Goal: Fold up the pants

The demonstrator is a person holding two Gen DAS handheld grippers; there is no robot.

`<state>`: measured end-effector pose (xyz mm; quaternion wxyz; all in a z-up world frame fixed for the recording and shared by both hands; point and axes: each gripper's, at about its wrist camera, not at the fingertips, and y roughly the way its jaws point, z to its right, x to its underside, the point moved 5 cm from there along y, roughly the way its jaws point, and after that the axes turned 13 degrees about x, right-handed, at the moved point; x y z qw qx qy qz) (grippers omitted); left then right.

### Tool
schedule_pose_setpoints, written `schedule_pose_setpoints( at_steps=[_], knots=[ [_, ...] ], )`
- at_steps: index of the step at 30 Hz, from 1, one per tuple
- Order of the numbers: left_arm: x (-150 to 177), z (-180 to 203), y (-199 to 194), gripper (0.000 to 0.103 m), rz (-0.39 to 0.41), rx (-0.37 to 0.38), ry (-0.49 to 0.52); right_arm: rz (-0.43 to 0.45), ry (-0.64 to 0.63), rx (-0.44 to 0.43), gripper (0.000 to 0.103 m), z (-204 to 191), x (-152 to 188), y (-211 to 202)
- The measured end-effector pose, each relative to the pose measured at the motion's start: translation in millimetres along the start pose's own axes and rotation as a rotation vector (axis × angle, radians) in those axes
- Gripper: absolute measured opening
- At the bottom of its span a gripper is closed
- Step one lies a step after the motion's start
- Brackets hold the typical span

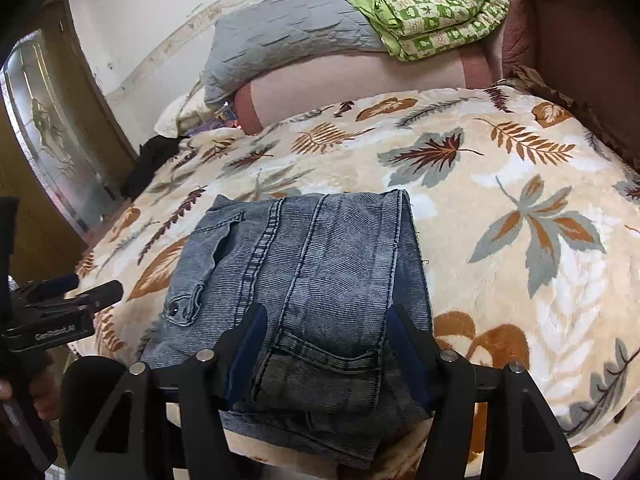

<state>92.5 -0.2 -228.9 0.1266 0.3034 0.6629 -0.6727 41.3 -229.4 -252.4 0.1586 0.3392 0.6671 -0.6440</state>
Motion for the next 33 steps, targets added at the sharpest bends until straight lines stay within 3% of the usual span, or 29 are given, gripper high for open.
schedule_pose_setpoints(
  at_steps=[24, 33],
  knots=[
    [8.0, 0.2, 11.0, 0.096, -0.039, -0.005, 0.01, 0.011, -0.025, 0.049, 0.066, -0.9, -0.2, 0.8],
    [-0.3, 4.9, 1.1, 0.096, -0.012, 0.01, 0.012, 0.031, -0.022, 0.05, 0.066, -0.2, -3.0, -2.0]
  ],
)
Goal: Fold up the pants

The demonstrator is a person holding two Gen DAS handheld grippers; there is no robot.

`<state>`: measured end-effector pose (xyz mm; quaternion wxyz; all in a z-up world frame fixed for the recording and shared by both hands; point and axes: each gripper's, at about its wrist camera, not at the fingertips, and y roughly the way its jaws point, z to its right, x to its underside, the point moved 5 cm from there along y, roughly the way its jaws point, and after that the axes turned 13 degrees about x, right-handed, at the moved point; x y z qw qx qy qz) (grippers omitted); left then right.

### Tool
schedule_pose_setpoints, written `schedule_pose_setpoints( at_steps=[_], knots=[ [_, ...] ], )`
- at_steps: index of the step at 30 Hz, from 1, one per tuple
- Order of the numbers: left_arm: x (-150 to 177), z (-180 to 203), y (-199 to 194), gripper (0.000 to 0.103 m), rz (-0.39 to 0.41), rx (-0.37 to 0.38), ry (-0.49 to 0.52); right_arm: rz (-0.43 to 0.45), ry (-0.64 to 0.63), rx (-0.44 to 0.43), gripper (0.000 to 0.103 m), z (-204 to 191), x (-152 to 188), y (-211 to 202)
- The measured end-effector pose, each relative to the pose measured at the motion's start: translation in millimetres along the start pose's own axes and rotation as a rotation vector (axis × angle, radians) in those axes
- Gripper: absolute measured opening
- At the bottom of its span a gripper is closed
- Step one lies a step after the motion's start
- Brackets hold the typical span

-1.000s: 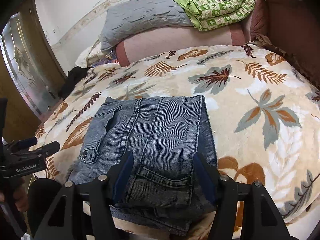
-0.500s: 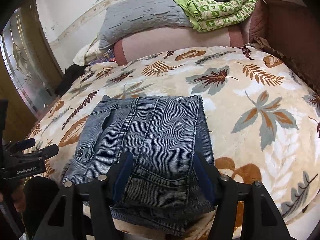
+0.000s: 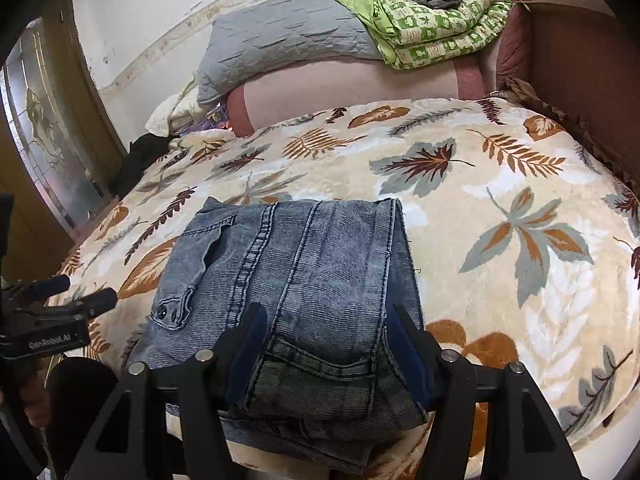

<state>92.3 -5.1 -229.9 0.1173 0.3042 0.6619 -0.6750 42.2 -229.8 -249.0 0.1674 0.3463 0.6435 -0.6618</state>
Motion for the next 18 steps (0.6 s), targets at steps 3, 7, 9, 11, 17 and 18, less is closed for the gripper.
schedule_pose_setpoints(
  at_steps=[3, 7, 9, 11, 17, 18],
  knots=[
    [-5.8, 4.3, -6.7, 0.096, 0.022, -0.003, 0.011, 0.02, -0.01, 0.007, 0.066, -0.6, -1.3, -3.5],
    [-9.9, 10.9, -13.8, 0.096, 0.039, -0.002, 0.022, 0.048, -0.019, 0.02, 0.066, -0.2, -3.1, -8.9],
    [-11.1, 14.2, -15.0, 0.096, 0.039, -0.001, 0.029, 0.054, -0.014, 0.019, 0.066, 1.2, -3.7, -10.3],
    [-11.3, 17.3, -15.7, 0.096, 0.039, -0.002, 0.036, 0.059, -0.005, 0.017, 0.066, 3.8, -4.8, -11.5],
    [-10.9, 24.8, -18.7, 0.096, 0.043, 0.003, 0.049, 0.074, 0.035, 0.023, 0.069, 14.3, -8.5, -14.4],
    [-11.1, 25.2, -19.1, 0.096, 0.045, 0.007, 0.047, 0.075, 0.04, 0.024, 0.07, 15.4, -8.8, -14.4]
  ],
)
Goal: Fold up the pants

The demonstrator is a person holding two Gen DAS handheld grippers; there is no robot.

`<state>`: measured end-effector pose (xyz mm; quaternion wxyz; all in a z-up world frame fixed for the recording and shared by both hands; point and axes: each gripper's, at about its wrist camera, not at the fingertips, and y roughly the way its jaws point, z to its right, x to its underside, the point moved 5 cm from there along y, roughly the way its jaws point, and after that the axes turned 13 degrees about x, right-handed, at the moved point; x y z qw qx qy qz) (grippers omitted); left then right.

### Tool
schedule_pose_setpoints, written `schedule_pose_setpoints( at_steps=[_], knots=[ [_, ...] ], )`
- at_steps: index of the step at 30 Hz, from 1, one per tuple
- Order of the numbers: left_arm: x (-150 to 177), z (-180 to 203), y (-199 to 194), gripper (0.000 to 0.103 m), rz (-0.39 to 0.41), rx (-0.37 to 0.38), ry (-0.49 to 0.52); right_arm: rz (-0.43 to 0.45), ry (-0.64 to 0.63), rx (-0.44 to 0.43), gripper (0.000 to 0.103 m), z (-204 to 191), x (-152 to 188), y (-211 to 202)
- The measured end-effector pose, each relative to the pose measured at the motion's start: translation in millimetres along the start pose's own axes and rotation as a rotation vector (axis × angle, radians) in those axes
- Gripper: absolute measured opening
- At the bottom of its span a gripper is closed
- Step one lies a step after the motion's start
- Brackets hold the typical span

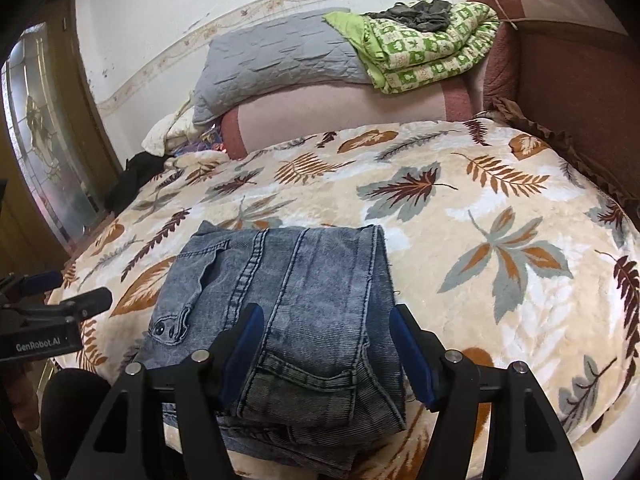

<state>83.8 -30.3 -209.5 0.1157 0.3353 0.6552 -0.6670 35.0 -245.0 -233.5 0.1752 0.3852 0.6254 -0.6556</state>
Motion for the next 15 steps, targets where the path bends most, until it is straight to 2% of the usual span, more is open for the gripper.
schedule_pose_setpoints(
  at_steps=[15],
  knots=[
    [-1.9, -14.8, -2.4, 0.096, 0.047, 0.01, -0.068, 0.006, 0.001, 0.023, 0.073, 1.0, -0.3, 1.9]
  ],
)
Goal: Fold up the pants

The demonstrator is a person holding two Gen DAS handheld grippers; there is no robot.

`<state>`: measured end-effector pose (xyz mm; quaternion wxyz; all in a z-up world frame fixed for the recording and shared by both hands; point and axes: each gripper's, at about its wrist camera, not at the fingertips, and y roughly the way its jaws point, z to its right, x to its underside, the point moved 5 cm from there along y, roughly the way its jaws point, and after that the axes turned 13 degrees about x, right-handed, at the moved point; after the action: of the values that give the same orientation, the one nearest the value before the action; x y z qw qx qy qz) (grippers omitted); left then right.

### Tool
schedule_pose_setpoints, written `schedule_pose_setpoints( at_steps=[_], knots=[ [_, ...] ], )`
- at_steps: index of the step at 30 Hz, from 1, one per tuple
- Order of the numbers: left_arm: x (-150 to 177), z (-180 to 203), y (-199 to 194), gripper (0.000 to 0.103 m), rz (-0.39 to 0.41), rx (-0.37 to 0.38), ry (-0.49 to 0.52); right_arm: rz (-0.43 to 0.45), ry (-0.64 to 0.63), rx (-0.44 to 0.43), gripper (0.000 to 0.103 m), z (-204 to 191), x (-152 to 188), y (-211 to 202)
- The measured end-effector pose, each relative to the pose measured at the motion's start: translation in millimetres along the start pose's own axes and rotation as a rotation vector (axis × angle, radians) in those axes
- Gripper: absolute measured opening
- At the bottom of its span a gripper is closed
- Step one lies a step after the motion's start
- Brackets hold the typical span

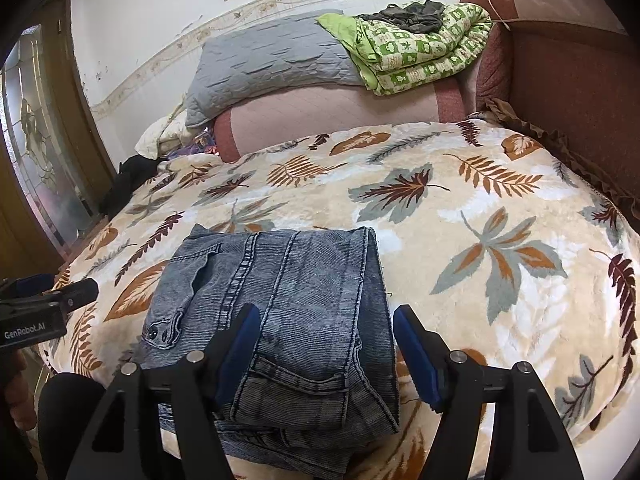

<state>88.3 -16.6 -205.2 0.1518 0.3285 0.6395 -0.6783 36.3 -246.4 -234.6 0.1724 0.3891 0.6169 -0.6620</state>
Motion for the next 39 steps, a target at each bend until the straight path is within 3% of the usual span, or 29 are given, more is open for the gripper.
schedule_pose_setpoints(
  at_steps=[14, 35, 39],
  knots=[
    [2.4, -17.6, 8.8, 0.096, -0.013, -0.019, -0.048, -0.01, -0.018, 0.01, 0.073, -3.6, 2.1, 4.5],
    [15.4, -18.2, 14.1, 0.096, -0.055, -0.037, -0.044, -0.017, 0.011, 0.033, 0.073, 7.4, 0.3, 6.0],
    [21.8, -18.8, 18.3, 0.096, -0.072, -0.028, -0.05, -0.012, -0.038, 0.04, 0.073, -4.0, 3.3, 6.2]
  ],
)
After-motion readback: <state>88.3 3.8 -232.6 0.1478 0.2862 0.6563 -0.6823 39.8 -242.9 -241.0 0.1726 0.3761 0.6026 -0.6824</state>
